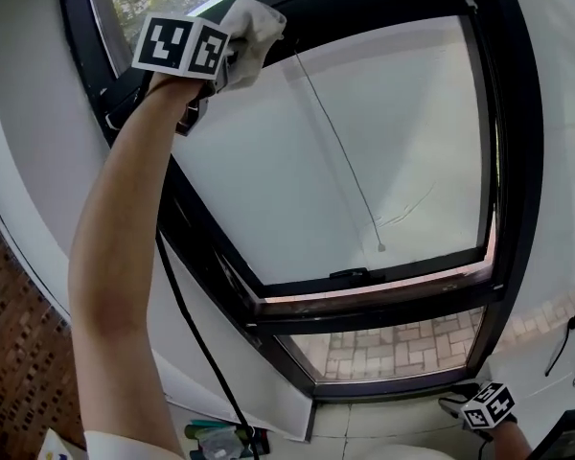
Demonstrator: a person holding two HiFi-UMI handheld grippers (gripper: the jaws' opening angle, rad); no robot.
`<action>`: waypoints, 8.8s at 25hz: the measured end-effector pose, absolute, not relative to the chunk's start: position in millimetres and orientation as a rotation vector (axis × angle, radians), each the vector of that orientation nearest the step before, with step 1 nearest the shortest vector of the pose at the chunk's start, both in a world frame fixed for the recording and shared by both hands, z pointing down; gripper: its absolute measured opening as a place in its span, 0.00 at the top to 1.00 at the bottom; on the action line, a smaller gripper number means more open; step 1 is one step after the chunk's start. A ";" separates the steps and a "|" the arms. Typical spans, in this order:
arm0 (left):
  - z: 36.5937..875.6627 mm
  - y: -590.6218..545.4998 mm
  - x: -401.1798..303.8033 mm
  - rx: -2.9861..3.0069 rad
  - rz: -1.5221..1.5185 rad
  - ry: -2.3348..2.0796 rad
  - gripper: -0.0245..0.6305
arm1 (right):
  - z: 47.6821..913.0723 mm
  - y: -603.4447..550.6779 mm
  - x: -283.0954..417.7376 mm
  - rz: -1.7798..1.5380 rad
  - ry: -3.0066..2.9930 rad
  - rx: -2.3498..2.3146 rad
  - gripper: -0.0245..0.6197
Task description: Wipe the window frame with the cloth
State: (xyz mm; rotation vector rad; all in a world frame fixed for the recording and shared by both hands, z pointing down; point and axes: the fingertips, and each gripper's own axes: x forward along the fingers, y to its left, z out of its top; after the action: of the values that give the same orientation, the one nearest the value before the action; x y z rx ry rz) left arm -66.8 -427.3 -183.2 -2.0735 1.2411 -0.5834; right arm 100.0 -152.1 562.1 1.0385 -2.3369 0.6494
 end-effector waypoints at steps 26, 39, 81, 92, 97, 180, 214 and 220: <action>-182.2 -472.0 -383.0 -1.809 -0.738 1.642 0.82 | 564.2 -177.4 -44.2 0.627 -2.347 0.935 0.71; -135.4 -438.6 -347.0 -1.729 -0.784 1.440 0.82 | 562.8 -158.7 -45.1 0.628 -2.318 0.912 0.71; 519.5 -506.4 -353.4 -2.203 -1.188 1.352 0.82 | 580.8 -134.3 -35.8 0.720 -2.211 0.904 0.71; 542.5 -477.8 -338.3 -2.251 -1.294 1.131 0.82 | 580.7 -134.0 -48.2 0.720 -2.232 0.883 0.71; 558.3 -458.9 -333.0 -2.290 -1.325 1.080 0.82 | 581.4 -132.5 -46.6 0.726 -2.236 0.882 0.71; 573.2 -282.7 191.7 -2.032 -1.216 0.411 0.82 | 613.0 -44.8 199.2 0.923 -2.205 1.192 0.72; 486.0 -52.8 -268.5 -2.777 -0.695 0.915 0.82 | 514.5 25.2 -17.2 0.635 -2.206 1.472 0.72; 481.6 -27.5 -261.4 -2.804 -0.684 0.894 0.82 | 500.1 38.0 -20.3 0.576 -2.235 1.475 0.72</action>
State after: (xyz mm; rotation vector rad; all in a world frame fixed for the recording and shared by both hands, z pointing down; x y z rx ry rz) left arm -261.4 -27.5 481.6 -2.8036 0.8940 -0.6838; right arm -20.3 38.0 500.1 1.4750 -2.2350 0.5762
